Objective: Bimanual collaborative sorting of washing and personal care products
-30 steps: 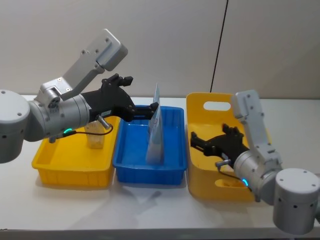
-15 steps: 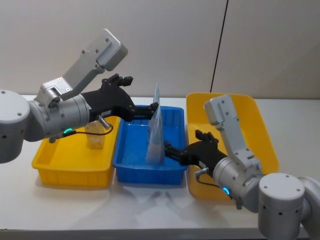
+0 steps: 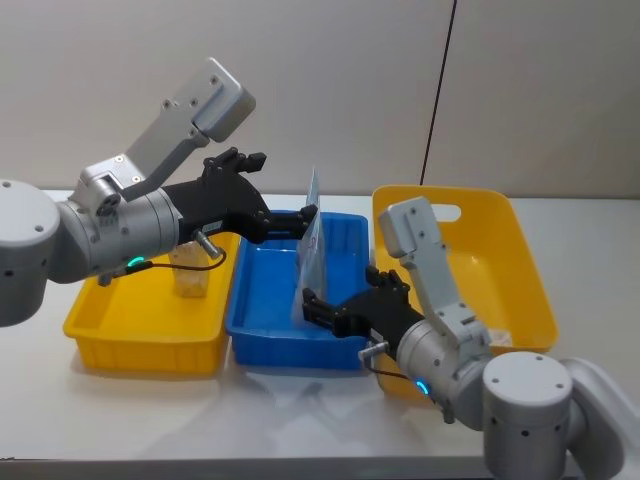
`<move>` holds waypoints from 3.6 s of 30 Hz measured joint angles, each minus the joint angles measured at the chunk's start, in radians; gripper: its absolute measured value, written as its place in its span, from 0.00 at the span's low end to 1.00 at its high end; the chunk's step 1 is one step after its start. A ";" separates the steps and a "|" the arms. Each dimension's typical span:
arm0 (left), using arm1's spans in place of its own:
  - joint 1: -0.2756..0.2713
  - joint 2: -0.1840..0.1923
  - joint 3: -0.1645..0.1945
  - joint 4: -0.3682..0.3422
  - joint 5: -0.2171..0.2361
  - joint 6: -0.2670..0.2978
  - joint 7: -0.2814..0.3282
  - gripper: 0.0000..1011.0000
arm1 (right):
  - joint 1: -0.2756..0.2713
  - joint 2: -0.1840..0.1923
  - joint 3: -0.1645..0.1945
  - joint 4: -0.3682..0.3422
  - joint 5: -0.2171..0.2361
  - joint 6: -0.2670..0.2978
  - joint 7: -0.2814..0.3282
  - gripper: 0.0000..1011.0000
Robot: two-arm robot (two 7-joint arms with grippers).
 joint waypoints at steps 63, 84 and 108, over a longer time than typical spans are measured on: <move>0.000 0.000 0.000 0.000 0.000 0.000 0.000 0.99 | 0.170 -0.157 -0.041 0.318 -0.167 -0.107 -0.103 0.90; 0.000 0.000 0.000 0.000 0.000 0.000 0.000 0.99 | 0.175 -0.163 -0.039 0.330 -0.175 -0.112 -0.111 0.23; 0.000 0.000 0.000 0.000 0.000 0.000 0.000 0.99 | 0.147 -0.158 -0.017 0.267 -0.190 -0.140 -0.137 0.06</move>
